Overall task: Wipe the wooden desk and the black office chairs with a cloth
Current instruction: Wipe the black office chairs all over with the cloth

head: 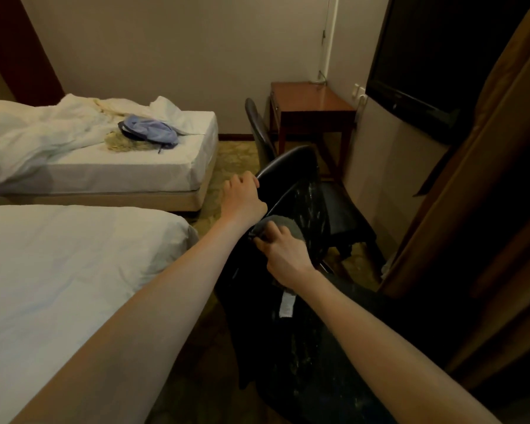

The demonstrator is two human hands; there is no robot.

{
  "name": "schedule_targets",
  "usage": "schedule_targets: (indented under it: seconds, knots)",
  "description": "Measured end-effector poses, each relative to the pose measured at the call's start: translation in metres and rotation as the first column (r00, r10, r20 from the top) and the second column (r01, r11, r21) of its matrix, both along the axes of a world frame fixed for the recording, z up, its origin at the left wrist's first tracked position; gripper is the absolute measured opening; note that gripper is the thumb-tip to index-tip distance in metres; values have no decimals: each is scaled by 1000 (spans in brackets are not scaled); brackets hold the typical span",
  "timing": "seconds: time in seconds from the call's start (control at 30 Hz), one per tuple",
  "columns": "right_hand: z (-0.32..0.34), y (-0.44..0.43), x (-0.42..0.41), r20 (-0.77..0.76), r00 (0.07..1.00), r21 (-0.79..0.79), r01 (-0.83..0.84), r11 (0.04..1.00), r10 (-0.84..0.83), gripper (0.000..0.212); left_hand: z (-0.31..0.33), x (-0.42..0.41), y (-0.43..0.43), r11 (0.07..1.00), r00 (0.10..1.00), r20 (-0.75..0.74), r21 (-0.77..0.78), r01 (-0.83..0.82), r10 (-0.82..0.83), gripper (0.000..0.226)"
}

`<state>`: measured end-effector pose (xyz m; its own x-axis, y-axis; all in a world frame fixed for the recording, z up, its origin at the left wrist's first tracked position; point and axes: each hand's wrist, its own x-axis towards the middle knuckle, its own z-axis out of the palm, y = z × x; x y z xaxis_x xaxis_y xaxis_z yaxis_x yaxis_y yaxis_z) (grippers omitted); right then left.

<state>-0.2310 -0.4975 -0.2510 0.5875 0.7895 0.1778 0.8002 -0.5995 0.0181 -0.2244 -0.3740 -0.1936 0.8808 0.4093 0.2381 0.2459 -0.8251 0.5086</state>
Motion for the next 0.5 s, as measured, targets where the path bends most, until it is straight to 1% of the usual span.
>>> schedule_targets:
  seconds: [0.1, 0.17, 0.23, 0.3, 0.37, 0.43, 0.5]
  knots:
    - [8, 0, 35, 11, 1000, -34, -10, 999, 11, 42, 3, 19, -14, 998, 999, -32, 43, -41, 42, 37]
    - [10, 0, 60, 8, 999, -18, -35, 999, 35, 43, 2, 34, -21, 994, 996, -40, 82, -71, 74, 38]
    - [9, -2, 80, 2, 995, 14, -101, 995, 101, 41, -2, 48, -23, 980, 993, -48, 170, -101, 111, 40]
    - [8, -4, 97, -12, 987, 38, -161, 986, 161, 39, -5, 64, -20, 955, 977, -108, 256, -150, 183, 44]
    - [6, -2, 110, 8, 985, 32, -171, 985, 170, 39, -11, 78, -16, 923, 945, -188, 331, -194, 266, 42]
    - [6, 0, 120, 21, 988, -5, -156, 988, 156, 39, -22, 82, -16, 872, 924, -166, 422, -250, 345, 38]
    - [7, 0, 129, 42, 989, -5, -141, 990, 142, 39, -27, 83, -18, 840, 920, -95, 452, -300, 380, 36]
